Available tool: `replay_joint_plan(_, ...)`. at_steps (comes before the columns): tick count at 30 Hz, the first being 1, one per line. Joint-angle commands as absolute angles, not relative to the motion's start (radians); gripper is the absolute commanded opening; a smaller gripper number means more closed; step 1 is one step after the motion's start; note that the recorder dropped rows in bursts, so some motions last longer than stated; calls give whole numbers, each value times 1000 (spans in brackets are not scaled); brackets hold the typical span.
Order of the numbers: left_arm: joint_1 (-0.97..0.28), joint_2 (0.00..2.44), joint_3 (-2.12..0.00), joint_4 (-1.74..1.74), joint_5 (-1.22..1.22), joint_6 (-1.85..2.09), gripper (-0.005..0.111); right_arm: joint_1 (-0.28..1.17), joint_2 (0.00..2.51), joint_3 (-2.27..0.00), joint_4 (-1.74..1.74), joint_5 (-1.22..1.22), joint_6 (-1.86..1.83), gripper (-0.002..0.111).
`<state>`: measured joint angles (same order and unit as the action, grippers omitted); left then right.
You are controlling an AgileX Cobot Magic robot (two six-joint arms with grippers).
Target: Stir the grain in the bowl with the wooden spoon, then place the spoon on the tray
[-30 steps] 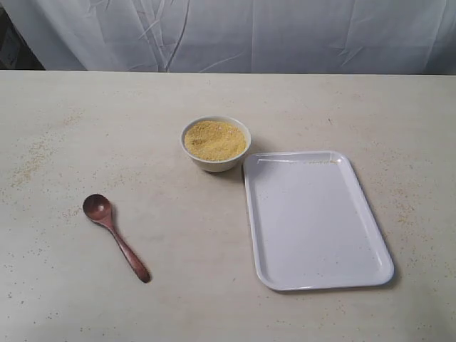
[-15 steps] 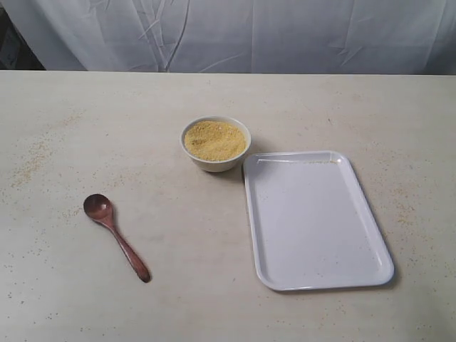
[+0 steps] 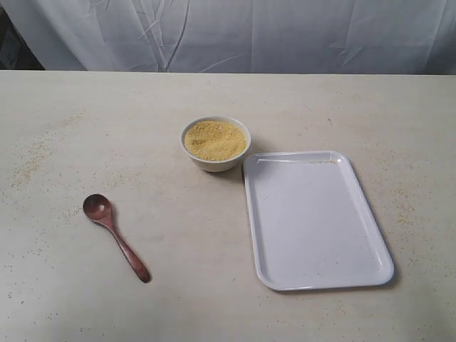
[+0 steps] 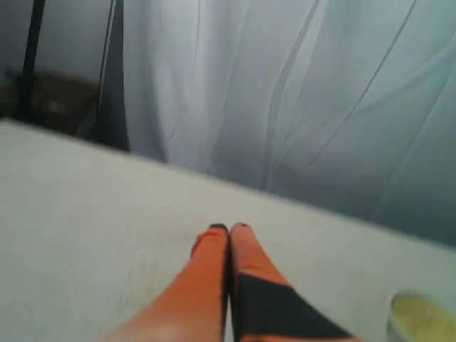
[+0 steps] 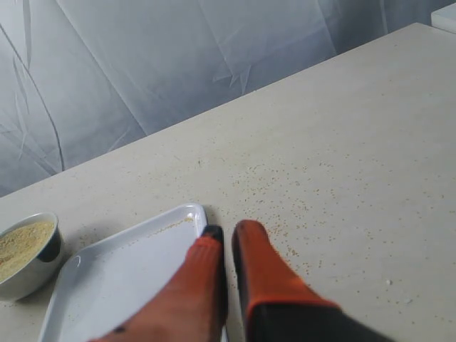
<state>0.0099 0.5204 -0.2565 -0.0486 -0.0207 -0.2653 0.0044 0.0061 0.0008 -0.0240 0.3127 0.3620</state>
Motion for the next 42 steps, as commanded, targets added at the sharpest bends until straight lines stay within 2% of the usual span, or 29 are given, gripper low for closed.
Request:
replay_joint_plan(1, -125, 875, -301, -31, 92, -244, 0, 0, 0, 0, -24, 304, 358, 9)
replay_joint_plan(6, -406, 1161, -371, -24, 71, -239, 0, 0, 0, 0, -24, 304, 358, 9)
replay_joint_plan(9, -511, 1282, -419, -45, 82, -254, 3, 0, 0, 0, -24, 304, 358, 9)
replay_joint_plan(12, -562, 1361, -456, -83, 88, -254, 16, 0, 0, 0, -24, 304, 358, 9)
replay_joint_plan(18, -588, 1484, -522, -93, 161, -252, 53, 0, 0, 0, -24, 304, 358, 9)
replay_joint_plan(22, -588, 1526, -530, -80, 179, -252, 62, 0, 0, 0, -24, 304, 358, 9)
replay_joint_plan(29, -588, 1620, -546, -47, 85, -252, 63, 0, 0, 0, -24, 304, 358, 9)
replay_joint_plan(38, -588, 1710, -590, 20, 157, -252, 62, 0, 0, 0, -24, 304, 358, 9)
replay_joint_plan(40, -588, 1710, -590, 42, 195, -250, 56, 0, 0, 0, -24, 304, 358, 9)
replay_joint_plan(42, -588, 1710, -590, 68, 222, -250, 42, 0, 0, 0, -24, 304, 358, 9)
